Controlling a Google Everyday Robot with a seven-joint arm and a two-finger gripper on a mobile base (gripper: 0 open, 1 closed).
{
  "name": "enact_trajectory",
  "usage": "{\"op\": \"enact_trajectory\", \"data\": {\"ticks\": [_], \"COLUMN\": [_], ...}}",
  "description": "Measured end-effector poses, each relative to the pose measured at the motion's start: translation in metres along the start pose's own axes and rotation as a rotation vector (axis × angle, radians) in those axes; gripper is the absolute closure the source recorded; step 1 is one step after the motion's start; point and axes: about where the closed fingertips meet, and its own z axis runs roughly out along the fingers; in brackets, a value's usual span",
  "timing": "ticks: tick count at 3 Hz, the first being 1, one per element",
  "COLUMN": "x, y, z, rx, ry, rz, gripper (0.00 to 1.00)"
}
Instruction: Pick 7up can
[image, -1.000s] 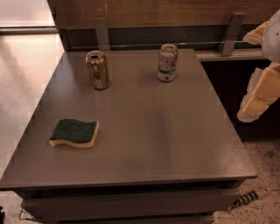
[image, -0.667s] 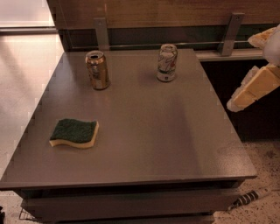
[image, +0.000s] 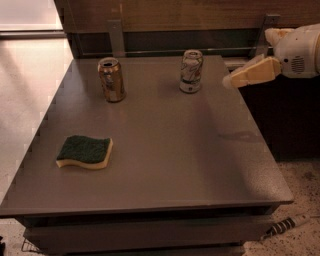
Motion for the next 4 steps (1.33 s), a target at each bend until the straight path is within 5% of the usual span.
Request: {"op": "enact_trajectory", "data": {"ticks": [1,4], "x": [-0.017,-0.019], "y": [-0.018,-0.027], "z": [0.024,0.048], "rx": [0.035,0.02], "ry": [-0.13,-0.173], "rz": [0.044,0.072], "gripper": [0.0,0.0]}}
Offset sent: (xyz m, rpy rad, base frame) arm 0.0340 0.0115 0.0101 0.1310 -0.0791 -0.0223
